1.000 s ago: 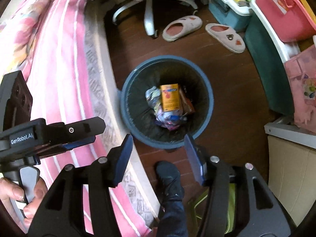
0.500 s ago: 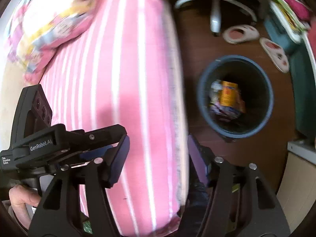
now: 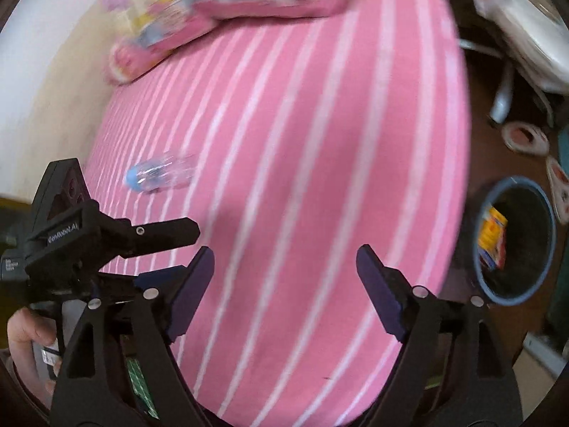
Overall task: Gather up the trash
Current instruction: 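Swing both open tools back over the bed toward the water bottle, then grasp the clear water bottle with both tools, left at the cap end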
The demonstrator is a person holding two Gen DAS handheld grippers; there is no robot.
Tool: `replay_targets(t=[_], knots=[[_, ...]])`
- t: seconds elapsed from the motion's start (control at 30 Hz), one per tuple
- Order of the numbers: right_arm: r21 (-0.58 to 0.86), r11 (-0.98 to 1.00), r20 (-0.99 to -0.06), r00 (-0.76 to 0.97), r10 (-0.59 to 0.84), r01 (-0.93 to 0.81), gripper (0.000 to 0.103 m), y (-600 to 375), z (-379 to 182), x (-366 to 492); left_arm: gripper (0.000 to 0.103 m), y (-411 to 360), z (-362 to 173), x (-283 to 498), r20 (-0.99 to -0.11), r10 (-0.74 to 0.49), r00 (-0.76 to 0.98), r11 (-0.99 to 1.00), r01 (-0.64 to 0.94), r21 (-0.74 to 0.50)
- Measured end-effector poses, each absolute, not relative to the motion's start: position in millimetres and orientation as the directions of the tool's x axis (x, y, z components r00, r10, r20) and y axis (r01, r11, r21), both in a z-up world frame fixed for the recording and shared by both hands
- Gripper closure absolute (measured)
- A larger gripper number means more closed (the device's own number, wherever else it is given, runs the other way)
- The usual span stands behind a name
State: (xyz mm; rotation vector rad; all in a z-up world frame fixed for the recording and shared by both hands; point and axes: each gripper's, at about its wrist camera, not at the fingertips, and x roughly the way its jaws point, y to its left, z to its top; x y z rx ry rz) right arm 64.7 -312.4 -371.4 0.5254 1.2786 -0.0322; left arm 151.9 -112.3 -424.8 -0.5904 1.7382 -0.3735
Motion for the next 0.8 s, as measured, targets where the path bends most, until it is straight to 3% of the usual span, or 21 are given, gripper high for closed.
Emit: replay_targets(t=[0.43, 0.8], knots=[[0.309, 0.951, -0.92, 0.254, 0.299, -0.002, 0.021, -180, -376, 160, 0.014, 54, -424, 199, -0.79, -0.613, -0.011, 0.731, -0.388, -0.562], [0.195, 0.954, -0.949, 0.2, 0.242, -0.23, 0.021, -122, -403, 220, 0.014, 99, -448, 252, -0.75, -0.659, 0.049, 0.648, -0.468, -0.6]])
